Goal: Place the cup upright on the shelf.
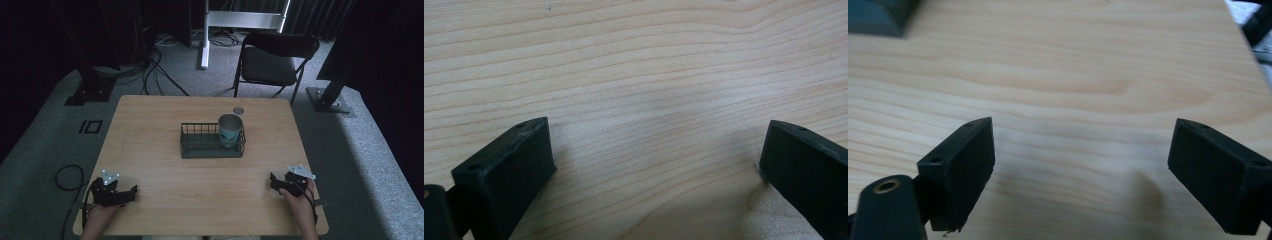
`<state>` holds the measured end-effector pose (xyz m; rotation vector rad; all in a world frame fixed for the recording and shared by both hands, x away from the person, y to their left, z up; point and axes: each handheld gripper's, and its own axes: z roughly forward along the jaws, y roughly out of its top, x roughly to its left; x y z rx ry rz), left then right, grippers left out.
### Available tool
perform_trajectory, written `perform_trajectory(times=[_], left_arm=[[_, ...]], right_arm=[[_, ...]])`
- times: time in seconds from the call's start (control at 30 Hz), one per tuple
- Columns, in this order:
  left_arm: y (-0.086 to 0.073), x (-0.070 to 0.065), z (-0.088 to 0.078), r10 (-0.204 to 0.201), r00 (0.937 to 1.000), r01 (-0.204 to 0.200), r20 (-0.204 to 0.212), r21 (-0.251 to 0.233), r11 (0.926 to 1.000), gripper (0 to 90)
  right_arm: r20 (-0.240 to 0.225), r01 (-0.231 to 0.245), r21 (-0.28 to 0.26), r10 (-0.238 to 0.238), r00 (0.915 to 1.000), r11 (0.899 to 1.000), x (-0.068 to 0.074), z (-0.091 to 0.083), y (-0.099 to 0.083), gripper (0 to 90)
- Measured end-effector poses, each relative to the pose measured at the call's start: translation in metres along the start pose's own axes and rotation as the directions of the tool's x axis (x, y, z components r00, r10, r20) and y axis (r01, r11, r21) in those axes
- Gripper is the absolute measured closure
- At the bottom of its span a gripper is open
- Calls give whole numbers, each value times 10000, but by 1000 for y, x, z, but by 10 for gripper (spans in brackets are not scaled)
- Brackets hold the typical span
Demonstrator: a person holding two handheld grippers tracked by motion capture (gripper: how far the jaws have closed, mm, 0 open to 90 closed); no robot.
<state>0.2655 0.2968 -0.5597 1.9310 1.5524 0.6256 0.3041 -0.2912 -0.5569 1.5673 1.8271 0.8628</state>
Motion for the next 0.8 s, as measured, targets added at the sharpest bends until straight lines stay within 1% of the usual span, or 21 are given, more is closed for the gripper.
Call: perform_trajectory(times=[0.03, 0.07, 0.13, 0.2, 0.27, 0.3, 0.47, 0.6, 0.8], left_arm=[[0, 0, 0, -2, 10000, 2, 3, 3, 10000, 15], [0, 0, 0, 1, 10000, -1, -1, 3, 10000, 15], [0, 0, 0, -2, 10000, 2, 0, -2, 10000, 15], [0, 0, 0, 0, 10000, 0, 2, 2, 10000, 15], [0, 0, 0, 1, 10000, -1, 0, 4, 10000, 15], [0, 0, 0, -2, 10000, 2, 1, -2, 10000, 15], [0, 0, 0, 0, 10000, 0, 0, 1, 10000, 15], [0, 0, 0, 1, 10000, -1, -1, 0, 10000, 15], [0, 0, 0, -1, 10000, 1, 0, 0, 10000, 15]], right_arm=[[167, 40, 153, -43, 9999, 9999, -3, 0, -1, 112], [230, -38, 251, 33, 9997, 9997, -5, 0, -1, 112], [174, -320, 315, 314, 9994, 9990, -9, -1, -2, 112], [206, -363, 587, 351, 9992, 9976, -11, 0, -3, 112], [131, -389, 747, 380, 9992, 9964, -13, 0, -3, 118], [46, -317, 832, 314, 9995, 9960, -13, 0, -4, 129], [41, -366, 841, 364, 9993, 9958, -12, -1, -5, 124], [-184, -159, 856, 175, 9997, 9962, -11, -1, -5, 118], [-234, -116, 855, 136, 9996, 9963, -11, -1, -5, 117]])
